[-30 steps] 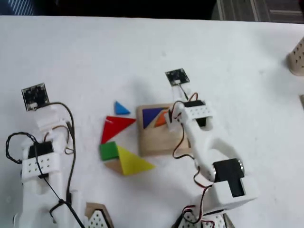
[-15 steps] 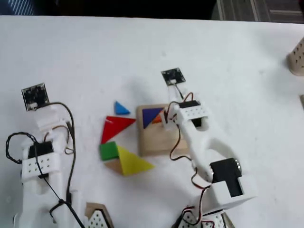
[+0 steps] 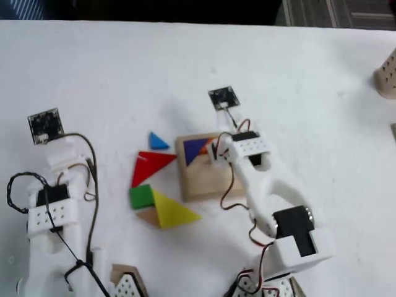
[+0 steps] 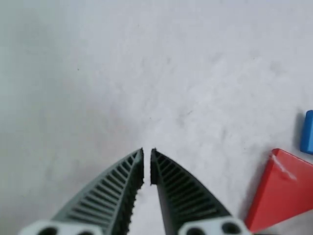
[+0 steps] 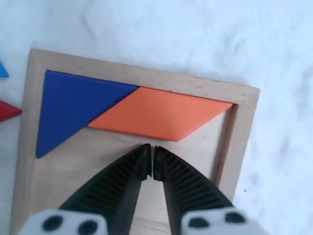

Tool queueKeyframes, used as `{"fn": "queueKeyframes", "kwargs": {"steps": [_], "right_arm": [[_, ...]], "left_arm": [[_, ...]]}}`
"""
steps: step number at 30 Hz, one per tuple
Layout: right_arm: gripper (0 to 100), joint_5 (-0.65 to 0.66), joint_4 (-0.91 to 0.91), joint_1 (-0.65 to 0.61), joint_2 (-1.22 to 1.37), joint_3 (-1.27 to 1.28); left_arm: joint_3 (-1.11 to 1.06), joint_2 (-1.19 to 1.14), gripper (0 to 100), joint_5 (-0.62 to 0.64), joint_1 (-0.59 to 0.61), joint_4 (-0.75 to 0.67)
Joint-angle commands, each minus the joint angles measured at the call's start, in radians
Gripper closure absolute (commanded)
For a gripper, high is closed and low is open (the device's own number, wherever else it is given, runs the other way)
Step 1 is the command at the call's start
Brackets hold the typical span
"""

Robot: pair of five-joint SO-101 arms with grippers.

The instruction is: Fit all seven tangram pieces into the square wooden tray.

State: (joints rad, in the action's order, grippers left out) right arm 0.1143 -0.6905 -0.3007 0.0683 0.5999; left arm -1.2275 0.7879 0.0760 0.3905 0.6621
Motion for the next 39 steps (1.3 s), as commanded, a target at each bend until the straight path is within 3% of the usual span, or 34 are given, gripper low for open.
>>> {"fn": "queueKeyframes", "kwargs": {"steps": [1, 14, 23, 29, 39], "right_arm": [[98.1, -0.011, -0.013, -0.008, -0.021, -0.028], [98.1, -0.002, -0.179, 0.005, -0.082, -0.020], [98.1, 0.048, -0.280, 0.145, -0.137, 0.006], [98.1, 0.048, -0.283, 0.153, -0.240, 0.114], [98.1, 0.049, -0.170, 0.154, -0.455, 0.310]], "left_arm": [[0.026, 0.024, 95, -0.014, -0.021, -0.018], [0.026, 0.024, 95, -0.014, -0.022, -0.020], [0.026, 0.022, 95, -0.014, -0.050, -0.017], [0.031, 0.022, 95, -0.014, -0.074, 0.031], [0.034, 0.024, 92, -0.014, -0.234, 0.104]]}}
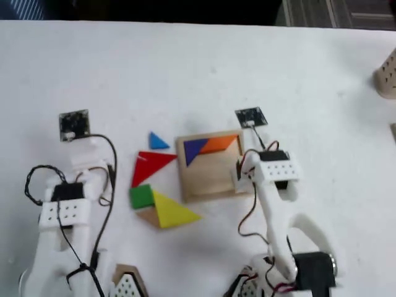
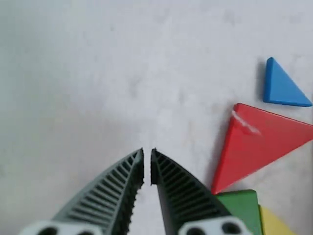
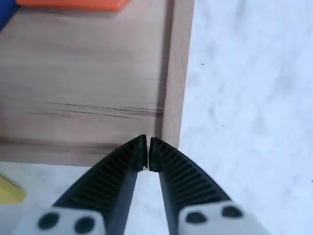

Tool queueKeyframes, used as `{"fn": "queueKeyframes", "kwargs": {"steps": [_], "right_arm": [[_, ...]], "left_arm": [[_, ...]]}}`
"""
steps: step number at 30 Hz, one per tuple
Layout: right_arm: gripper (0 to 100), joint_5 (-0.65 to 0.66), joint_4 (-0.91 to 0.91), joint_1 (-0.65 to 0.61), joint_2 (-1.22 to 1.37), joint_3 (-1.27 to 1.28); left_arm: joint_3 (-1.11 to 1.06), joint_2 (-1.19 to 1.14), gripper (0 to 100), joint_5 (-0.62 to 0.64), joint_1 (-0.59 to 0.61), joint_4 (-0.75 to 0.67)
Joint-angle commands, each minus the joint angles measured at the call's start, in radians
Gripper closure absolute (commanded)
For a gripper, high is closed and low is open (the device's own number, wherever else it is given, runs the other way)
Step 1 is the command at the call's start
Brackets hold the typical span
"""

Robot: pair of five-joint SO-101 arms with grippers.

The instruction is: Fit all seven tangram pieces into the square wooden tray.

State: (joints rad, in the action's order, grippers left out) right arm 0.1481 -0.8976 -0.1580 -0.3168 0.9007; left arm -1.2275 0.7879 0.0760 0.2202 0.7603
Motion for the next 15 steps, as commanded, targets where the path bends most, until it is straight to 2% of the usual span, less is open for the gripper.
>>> {"fn": "queueKeyframes", "kwargs": {"steps": [1, 5, 15], "right_arm": [[98.1, 0.015, 0.045, 0.012, -0.074, 0.014], [98.1, 0.015, 0.047, 0.012, -0.074, 0.015], [98.1, 0.023, 0.058, 0.010, -0.074, 0.017]], "left_arm": [[0.034, 0.024, 90, -0.009, -0.074, 0.009], [0.049, 0.024, 82, -0.005, -0.142, 0.049], [0.187, -0.051, 82, 0.153, -0.231, 0.061]]}}
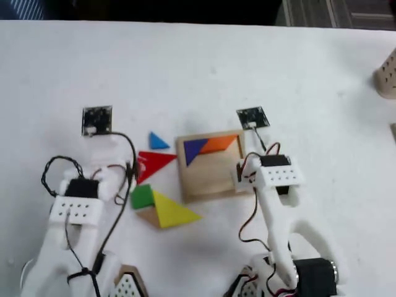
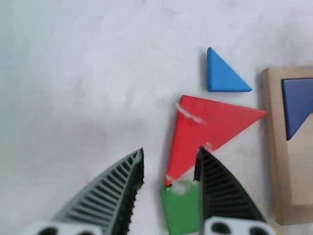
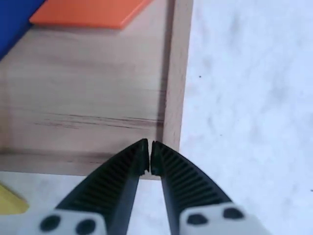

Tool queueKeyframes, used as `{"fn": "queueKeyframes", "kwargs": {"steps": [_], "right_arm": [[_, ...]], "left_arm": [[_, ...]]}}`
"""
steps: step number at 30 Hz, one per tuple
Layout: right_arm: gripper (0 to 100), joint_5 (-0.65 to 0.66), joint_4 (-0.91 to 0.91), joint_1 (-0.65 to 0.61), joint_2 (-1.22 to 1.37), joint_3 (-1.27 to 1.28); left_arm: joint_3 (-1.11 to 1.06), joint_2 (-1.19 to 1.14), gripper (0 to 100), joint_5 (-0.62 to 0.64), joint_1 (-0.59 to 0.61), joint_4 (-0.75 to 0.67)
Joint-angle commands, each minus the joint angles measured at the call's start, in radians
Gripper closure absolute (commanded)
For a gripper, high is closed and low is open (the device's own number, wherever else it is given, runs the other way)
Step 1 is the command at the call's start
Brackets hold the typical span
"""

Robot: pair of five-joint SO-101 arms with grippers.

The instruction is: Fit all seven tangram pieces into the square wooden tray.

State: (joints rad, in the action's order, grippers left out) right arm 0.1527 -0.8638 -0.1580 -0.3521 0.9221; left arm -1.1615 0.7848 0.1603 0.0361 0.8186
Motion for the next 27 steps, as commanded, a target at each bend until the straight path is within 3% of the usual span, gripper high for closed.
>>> {"fn": "queueKeyframes", "kwargs": {"steps": [1, 12, 20, 27], "right_arm": [[98.1, 0.038, 0.025, 0.010, -0.039, -0.005], [98.1, 0.072, 0.031, 0.002, -0.038, -0.005], [98.1, 0.075, 0.085, -0.028, -0.038, 0.021], [98.1, 0.075, 0.088, -0.030, -0.038, 0.021]], "left_arm": [[0.155, -0.084, 82, 0.086, -0.051, 0.003], [0.531, -0.624, 82, 0.265, -0.082, 0.003], [0.655, -0.762, 81, 0.384, -0.127, 0.003], [0.660, -0.831, 66, 0.531, -0.170, 0.003]]}}
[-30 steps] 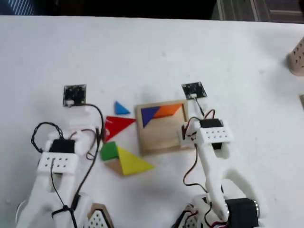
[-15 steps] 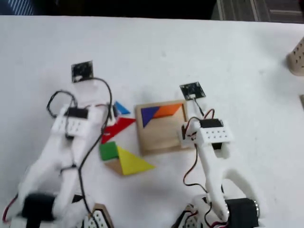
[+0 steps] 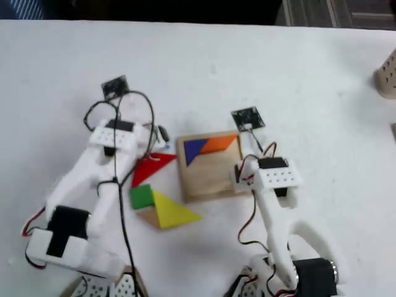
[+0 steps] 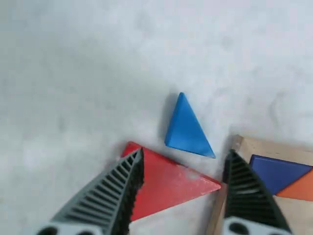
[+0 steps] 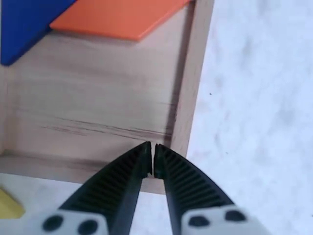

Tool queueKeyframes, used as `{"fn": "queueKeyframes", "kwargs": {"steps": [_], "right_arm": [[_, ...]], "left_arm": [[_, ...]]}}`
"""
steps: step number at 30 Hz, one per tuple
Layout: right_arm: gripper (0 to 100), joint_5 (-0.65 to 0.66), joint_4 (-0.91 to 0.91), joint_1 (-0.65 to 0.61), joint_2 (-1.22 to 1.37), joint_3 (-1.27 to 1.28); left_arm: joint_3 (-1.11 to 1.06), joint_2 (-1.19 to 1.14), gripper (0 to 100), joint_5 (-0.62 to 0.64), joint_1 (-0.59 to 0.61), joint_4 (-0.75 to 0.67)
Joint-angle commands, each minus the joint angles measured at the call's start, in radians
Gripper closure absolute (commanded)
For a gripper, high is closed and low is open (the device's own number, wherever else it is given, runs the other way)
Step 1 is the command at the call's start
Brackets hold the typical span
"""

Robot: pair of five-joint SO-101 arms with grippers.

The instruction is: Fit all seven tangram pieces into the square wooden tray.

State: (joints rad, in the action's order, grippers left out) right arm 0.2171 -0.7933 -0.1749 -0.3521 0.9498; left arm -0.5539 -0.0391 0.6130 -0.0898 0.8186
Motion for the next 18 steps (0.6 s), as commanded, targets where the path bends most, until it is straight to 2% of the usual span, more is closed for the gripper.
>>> {"fn": "queueKeyframes", "kwargs": {"steps": [1, 10, 18], "right_arm": [[98.1, 0.011, 0.019, -0.013, -0.038, -0.006], [98.1, 0.011, 0.019, -0.013, -0.038, -0.005], [98.1, 0.011, 0.019, -0.015, -0.038, -0.005]], "left_arm": [[0.052, -0.013, 66, 0.084, -0.047, 0.003], [0.094, -0.077, 69, 0.081, -0.041, -0.017], [0.364, -0.305, 69, 0.084, -0.039, 0.175]]}}
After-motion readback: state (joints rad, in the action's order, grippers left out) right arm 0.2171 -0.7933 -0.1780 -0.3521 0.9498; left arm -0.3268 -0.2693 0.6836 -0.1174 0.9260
